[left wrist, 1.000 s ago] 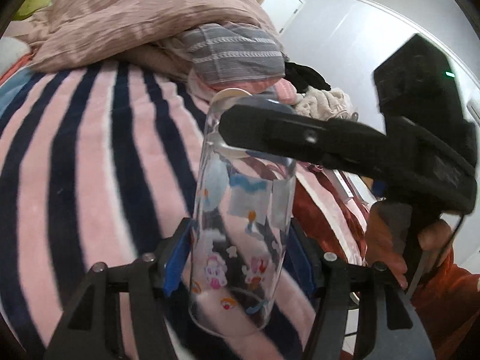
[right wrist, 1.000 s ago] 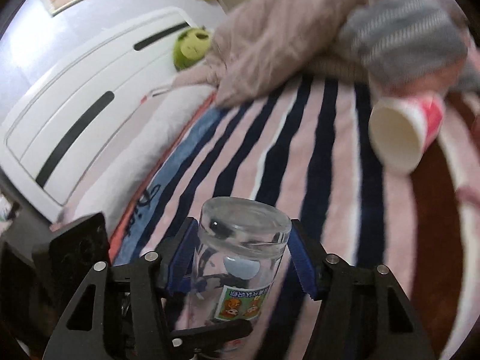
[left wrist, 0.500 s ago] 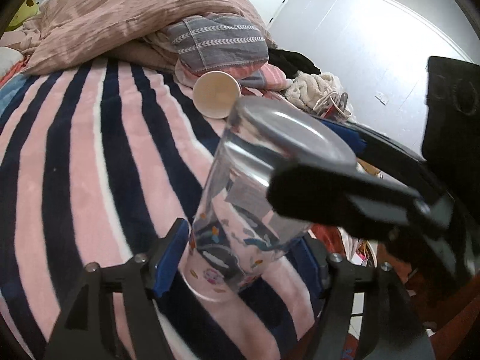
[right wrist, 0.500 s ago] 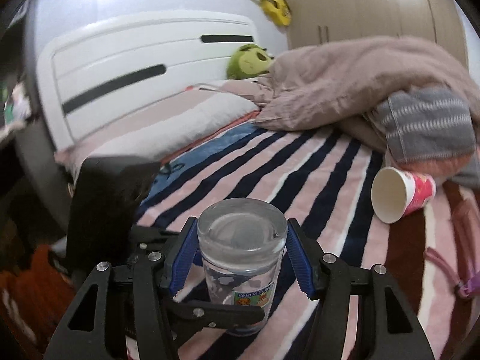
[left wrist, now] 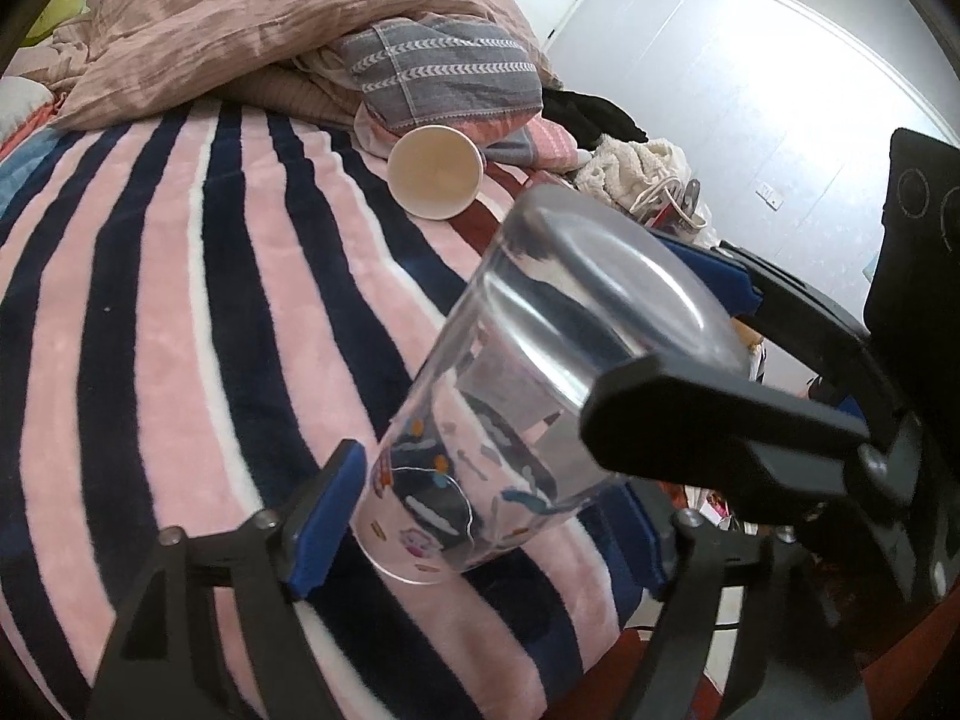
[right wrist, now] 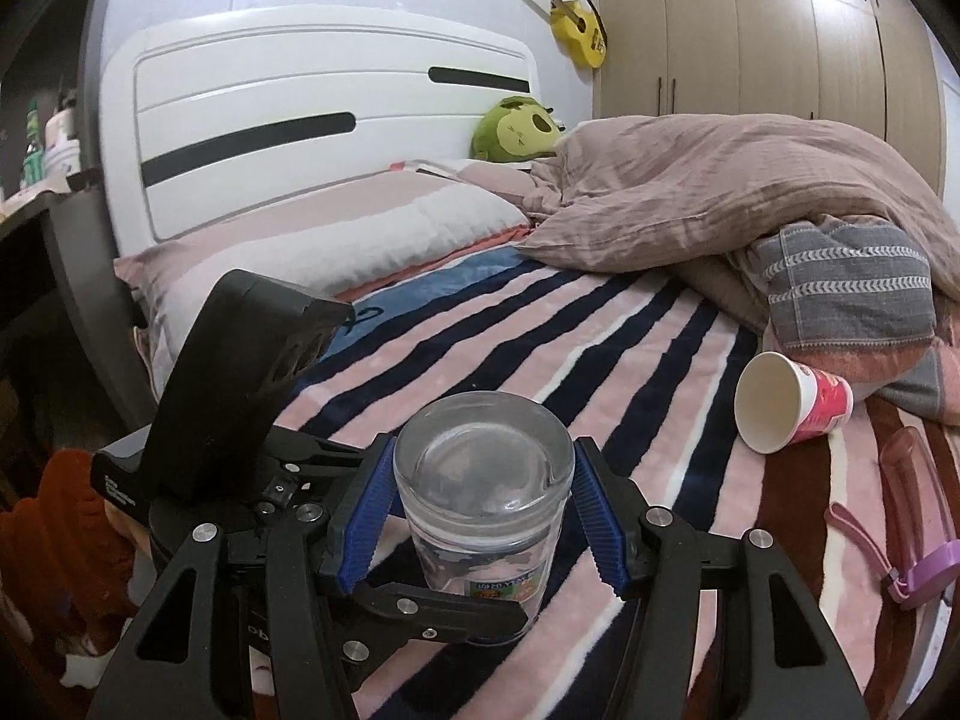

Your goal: Flip cup upside down

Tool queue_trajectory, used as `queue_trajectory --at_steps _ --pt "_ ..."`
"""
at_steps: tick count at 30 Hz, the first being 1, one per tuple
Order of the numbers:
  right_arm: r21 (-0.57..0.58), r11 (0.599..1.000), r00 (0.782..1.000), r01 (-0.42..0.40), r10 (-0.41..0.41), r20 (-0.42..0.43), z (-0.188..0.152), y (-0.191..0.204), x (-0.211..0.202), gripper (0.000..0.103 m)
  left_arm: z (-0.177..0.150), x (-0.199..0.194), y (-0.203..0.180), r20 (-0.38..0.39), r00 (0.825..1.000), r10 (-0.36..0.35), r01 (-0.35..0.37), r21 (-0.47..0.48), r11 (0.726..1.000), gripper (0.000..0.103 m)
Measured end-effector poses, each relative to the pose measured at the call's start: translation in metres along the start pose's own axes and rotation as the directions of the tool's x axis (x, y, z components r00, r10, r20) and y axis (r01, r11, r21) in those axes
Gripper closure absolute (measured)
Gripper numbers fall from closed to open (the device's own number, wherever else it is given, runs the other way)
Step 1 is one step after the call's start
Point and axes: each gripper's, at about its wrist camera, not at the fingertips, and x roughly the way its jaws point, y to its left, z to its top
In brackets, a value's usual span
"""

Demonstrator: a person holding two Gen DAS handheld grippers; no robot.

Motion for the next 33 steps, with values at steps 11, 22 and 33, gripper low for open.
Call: queue_trajectory --at_steps 11,22,33 --pt "0.100 0.995 0.999 -0.029 0.031 -0.021 0.007 -0.013 -0.006 0.032 -0.003 -0.007 -0.012 -0.017 0.999 0.028 -0.028 0.037 0.999 0.009" --pt "0.180 0.982 0.996 0.062 -0.071 0.047 0.026 -0.008 -0.080 0.000 -0.014 -0.097 -0.054 0.120 0.954 0.274 -0.281 0.046 0.959 0.001" --pt "0.221 0.955 0.980 0.199 -0.198 -0.030 0.011 0.021 -0.127 0.000 -0.024 -0.164 -0.089 0.198 0.856 0.478 -0.476 -0.061 0.877 0.001"
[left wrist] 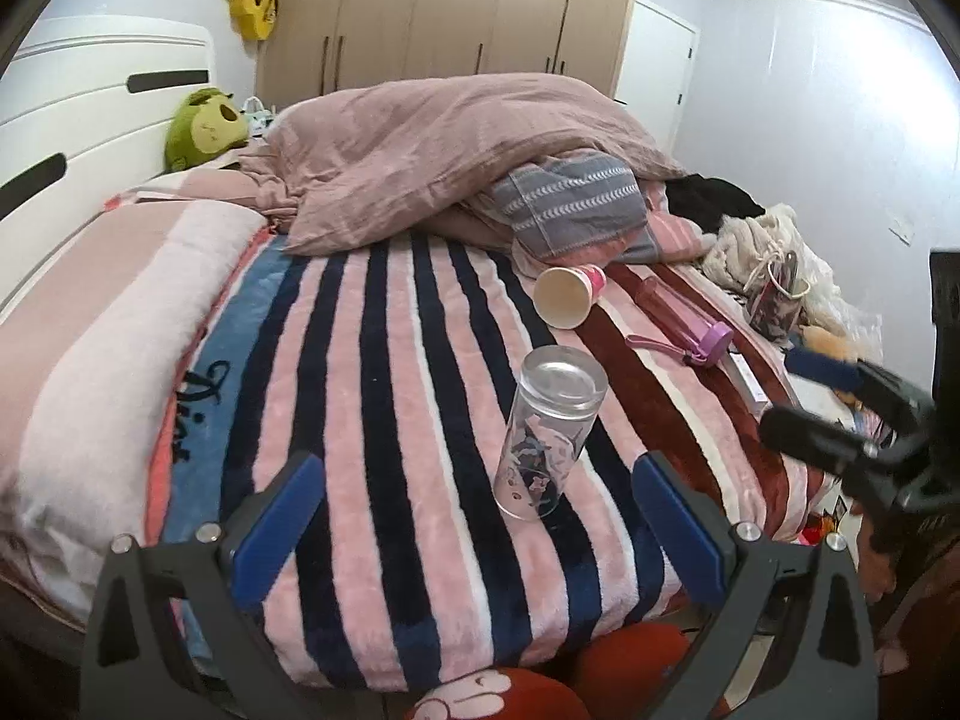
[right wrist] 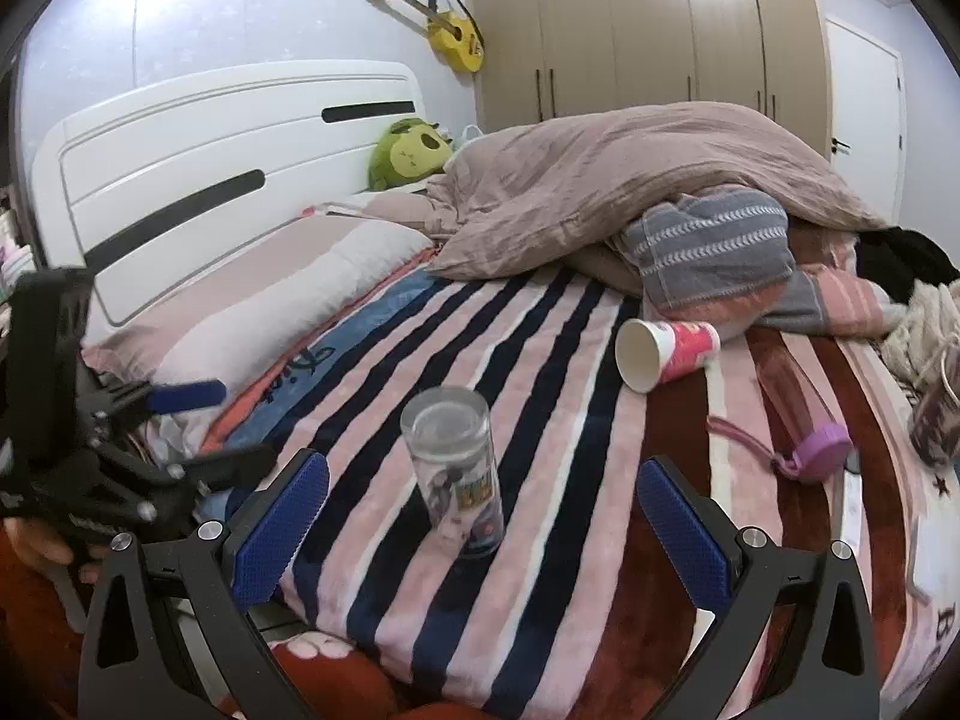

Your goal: Flip cup upside down

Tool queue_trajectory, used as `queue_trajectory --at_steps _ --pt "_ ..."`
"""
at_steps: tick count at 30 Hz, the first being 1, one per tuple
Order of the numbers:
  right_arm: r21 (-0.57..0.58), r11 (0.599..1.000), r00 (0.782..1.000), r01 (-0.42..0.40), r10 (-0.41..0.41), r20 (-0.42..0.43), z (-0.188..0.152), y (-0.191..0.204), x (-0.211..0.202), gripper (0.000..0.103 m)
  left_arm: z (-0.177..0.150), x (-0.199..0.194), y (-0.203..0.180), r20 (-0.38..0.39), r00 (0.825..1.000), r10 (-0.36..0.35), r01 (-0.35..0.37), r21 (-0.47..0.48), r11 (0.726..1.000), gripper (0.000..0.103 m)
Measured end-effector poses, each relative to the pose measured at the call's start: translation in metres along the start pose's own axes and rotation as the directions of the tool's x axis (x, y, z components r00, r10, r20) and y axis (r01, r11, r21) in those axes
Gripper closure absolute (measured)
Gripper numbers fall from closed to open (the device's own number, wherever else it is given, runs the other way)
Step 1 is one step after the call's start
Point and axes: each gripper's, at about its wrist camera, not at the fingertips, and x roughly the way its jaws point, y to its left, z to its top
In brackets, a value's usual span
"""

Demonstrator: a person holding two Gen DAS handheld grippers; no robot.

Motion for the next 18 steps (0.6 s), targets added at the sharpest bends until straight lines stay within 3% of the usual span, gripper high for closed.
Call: queue_trajectory --at_steps 18 --pt "0.003 1.000 1.000 0.011 -0.011 0.001 -0.014 0.002 -0.026 0.000 -0.004 -0.023 -0.014 0.020 1.000 0.015 -0.014 -0.007 1.000 0.001"
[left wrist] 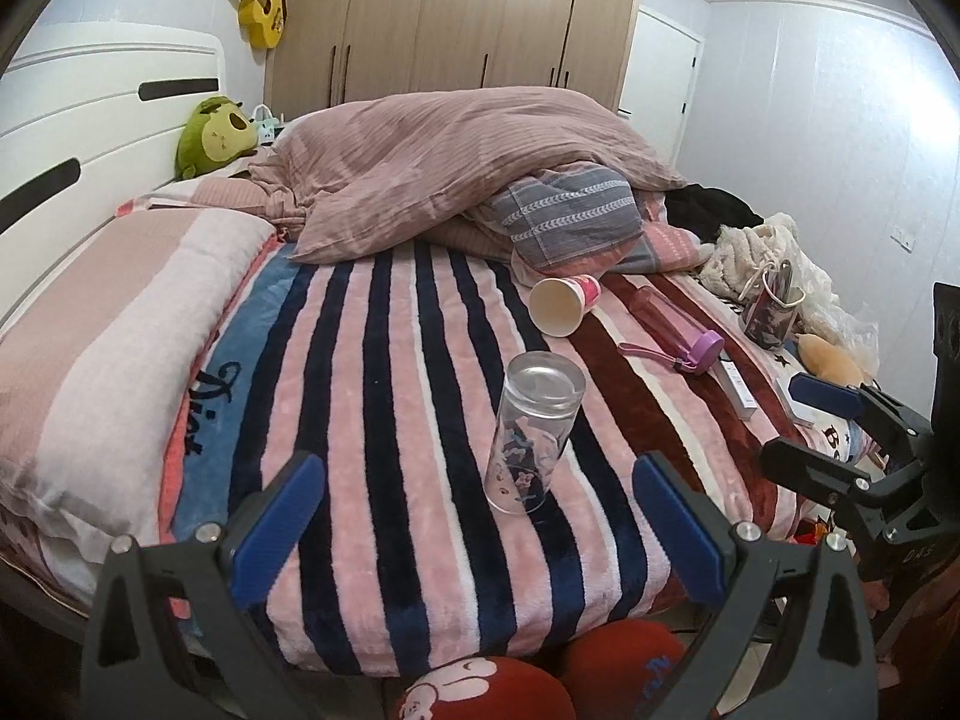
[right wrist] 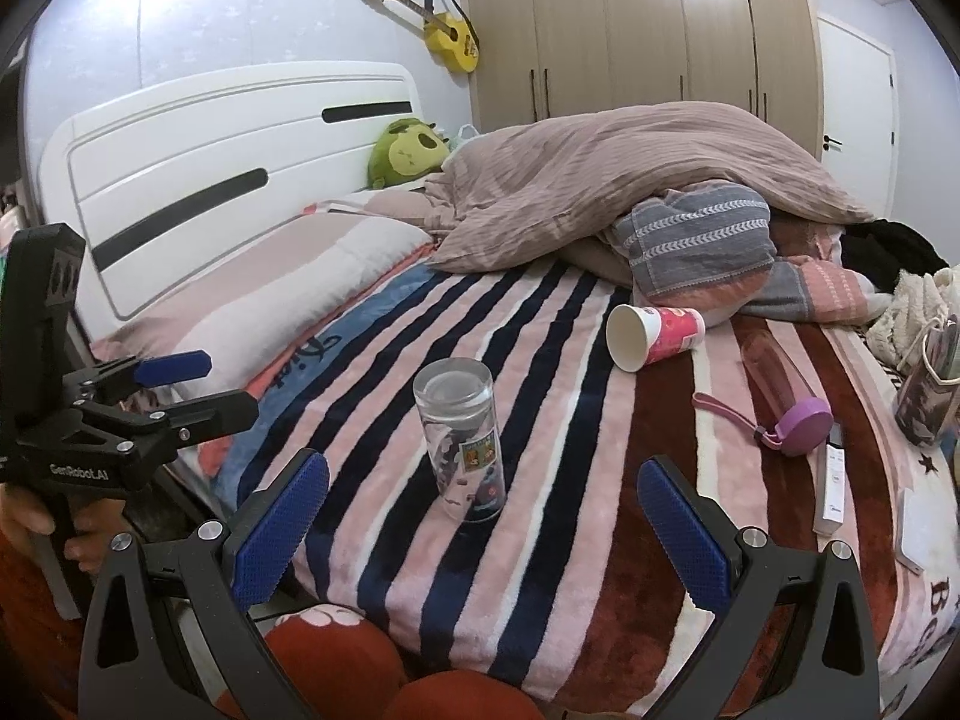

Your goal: Flip cup upside down

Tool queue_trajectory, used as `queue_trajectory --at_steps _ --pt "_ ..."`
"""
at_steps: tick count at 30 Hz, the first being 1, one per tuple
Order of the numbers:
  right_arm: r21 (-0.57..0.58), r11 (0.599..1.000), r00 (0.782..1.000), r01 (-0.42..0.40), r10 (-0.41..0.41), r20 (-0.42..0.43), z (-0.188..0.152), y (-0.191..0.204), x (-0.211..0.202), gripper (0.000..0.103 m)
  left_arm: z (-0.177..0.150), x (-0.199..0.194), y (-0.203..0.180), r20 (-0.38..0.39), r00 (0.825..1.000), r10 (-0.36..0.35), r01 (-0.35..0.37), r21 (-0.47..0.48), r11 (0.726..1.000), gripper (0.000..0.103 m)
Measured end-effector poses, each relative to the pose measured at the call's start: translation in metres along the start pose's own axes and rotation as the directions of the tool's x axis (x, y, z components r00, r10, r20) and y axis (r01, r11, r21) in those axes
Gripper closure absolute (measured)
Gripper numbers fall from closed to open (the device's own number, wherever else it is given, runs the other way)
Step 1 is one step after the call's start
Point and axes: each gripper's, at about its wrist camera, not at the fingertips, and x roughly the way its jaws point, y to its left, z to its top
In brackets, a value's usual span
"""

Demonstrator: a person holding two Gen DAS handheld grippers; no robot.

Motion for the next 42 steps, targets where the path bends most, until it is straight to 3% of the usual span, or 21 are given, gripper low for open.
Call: queue_trajectory --at_steps 42 --pt "0.002 1.000 1.000 0.026 -0.026 0.009 -0.003 -0.009 -0.013 0.000 0.010 -0.003 -0.003 0.008 1.000 0.006 -0.006 0.013 1.000 0.001"
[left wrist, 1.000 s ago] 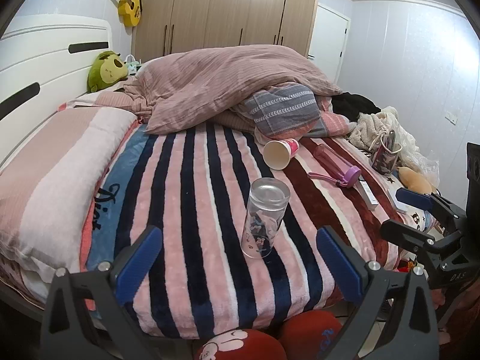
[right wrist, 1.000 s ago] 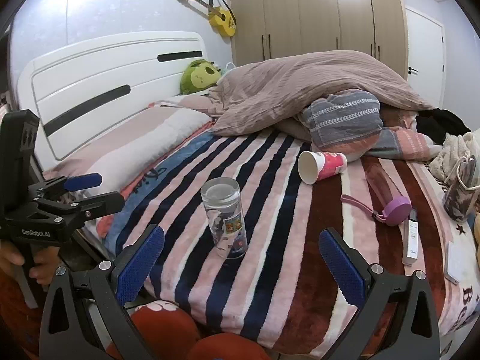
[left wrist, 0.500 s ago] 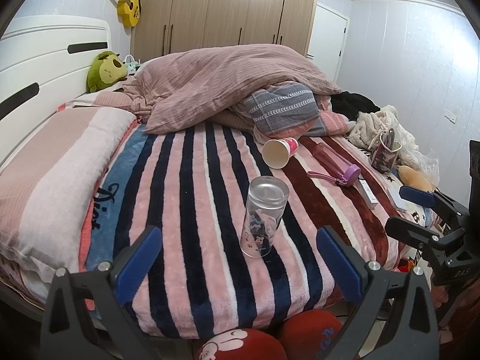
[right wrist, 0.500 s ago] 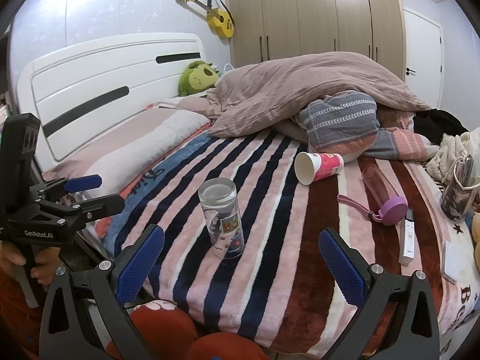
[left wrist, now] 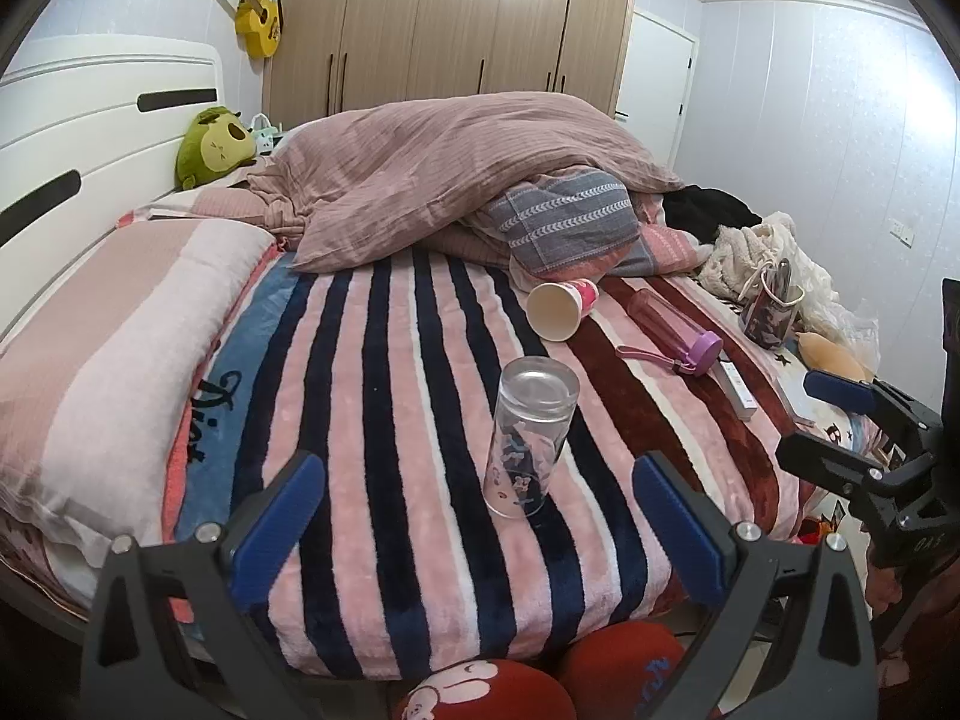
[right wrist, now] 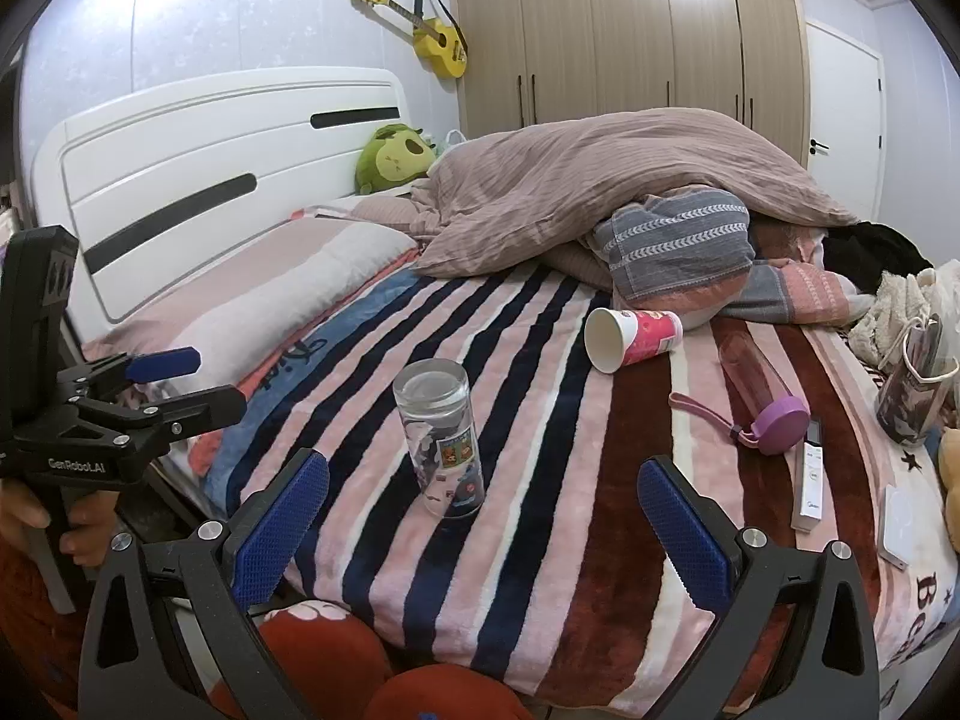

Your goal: Flip cup upside down

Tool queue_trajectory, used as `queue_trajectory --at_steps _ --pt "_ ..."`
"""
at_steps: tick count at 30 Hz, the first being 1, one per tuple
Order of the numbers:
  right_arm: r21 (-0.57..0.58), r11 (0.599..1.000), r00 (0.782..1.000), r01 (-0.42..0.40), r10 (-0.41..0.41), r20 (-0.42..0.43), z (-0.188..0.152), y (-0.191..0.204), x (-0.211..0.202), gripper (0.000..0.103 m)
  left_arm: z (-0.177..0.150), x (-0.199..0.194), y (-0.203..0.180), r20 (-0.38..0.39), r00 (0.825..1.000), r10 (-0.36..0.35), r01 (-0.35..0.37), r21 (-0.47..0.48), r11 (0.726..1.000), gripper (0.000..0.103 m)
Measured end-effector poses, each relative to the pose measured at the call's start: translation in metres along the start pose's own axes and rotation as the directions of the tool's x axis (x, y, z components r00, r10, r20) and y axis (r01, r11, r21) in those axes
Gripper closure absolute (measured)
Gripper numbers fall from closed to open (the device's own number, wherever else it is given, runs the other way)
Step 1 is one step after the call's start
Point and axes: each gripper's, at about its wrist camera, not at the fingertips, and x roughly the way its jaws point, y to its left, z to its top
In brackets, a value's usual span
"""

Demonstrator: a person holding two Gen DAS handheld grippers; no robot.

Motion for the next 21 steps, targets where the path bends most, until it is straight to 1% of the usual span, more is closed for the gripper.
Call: queue_trajectory --at_steps 21 --pt "-0.009 1.000 1.000 0.005 -0.005 0.001 0.0021 0.0006 -0.0023 0.000 0.0013 0.0012 0.0024 0.004 1.000 0.006 -0.006 0.003 1.000 0.001"
